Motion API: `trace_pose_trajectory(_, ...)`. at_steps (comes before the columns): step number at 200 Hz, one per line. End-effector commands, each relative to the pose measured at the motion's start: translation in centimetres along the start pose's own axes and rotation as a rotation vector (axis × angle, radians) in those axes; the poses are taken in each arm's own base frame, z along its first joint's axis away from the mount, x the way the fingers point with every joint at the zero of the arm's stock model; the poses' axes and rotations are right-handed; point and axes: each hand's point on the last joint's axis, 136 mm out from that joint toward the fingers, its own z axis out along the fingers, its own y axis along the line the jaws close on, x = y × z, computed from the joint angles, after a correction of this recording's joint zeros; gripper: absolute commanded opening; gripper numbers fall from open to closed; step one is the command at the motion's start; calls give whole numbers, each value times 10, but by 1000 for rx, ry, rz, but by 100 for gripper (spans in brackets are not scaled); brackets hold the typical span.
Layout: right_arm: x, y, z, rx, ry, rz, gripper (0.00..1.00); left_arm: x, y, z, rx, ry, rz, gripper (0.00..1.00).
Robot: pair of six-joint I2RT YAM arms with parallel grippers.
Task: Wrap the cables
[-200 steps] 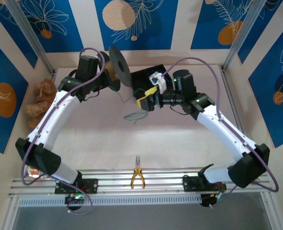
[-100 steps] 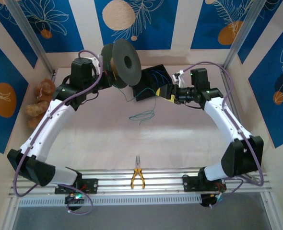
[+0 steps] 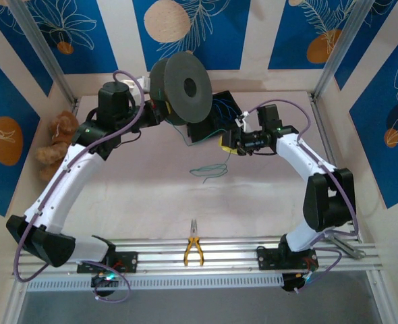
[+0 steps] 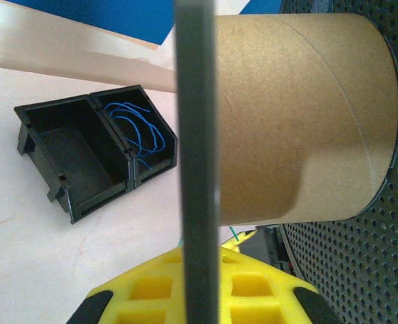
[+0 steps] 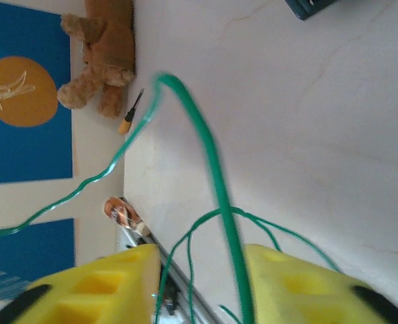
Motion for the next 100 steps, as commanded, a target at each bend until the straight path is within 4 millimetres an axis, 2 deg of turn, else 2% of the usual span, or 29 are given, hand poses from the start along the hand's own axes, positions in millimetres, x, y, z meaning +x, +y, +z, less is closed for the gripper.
trace_pose_trajectory(1,-6,12,2,-36,16,-13,15,-29,-43,-25,136,-114,52,0)
trace_pose_trajectory(10,-8,10,1,-15,7,-9,0,-27,-42,-25,130,-106,57,0)
trace_pose_trajectory(35,-20,-1,-12,92,-61,-1,0,-16,-32,-24,93,-70,89,0)
trace_pose_trajectory(73,-50,-17,-50,260,-184,19,0,21,-5,-25,-2,51,162,0)
trace_pose_trajectory(100,-71,-12,-72,316,-234,1,0,46,6,-27,-20,133,193,0)
